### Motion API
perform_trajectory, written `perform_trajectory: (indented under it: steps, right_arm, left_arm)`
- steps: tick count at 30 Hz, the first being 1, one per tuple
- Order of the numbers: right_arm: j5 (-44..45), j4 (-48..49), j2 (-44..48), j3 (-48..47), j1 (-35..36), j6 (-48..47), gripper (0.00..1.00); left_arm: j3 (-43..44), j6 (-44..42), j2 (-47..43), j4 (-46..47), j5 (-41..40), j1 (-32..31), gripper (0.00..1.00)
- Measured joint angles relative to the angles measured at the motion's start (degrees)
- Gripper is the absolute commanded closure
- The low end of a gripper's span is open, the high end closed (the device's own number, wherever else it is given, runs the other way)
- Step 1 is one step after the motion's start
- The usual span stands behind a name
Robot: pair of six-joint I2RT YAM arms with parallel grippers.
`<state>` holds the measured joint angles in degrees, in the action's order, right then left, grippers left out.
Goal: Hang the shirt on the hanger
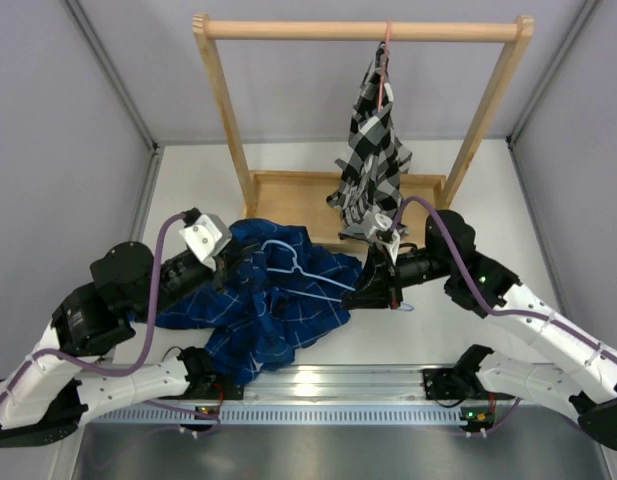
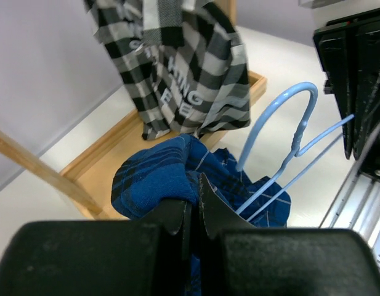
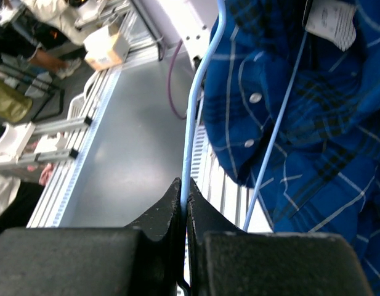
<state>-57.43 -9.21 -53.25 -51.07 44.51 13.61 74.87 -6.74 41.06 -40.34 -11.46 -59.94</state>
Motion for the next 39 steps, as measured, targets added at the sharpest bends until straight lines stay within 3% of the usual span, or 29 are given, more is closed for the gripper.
perform_trajectory:
  steps: [9, 21, 27, 34, 39]
  right_arm:
    - [-5.6, -7.6, 9.9, 2.4, 0.0, -3.9, 1.0]
    - [-5.8, 4.5, 8.0, 3.9, 0.7, 5.3, 1.0]
    - [2.3, 13.7, 12.1, 7.2, 0.9, 9.5, 1.0]
    - [10.3, 28.3, 17.8, 19.2, 1.2, 14.2, 1.0]
    - [14.1, 35.2, 17.8, 21.9, 1.5, 18.5, 1.0]
  left_arm:
    - [-0.3, -4.4, -4.3, 0.0, 15.1, 0.0, 0.99]
    - [2.8, -5.4, 8.4, -0.8, 33.2, 0.0, 0.97]
    - [5.4, -5.4, 9.5, -0.2, 33.8, 0.2, 1.0]
    - [5.4, -5.3, 8.6, -0.8, 27.5, 0.1, 1.0]
    - [5.4, -5.2, 8.4, -0.4, 22.3, 0.1, 1.0]
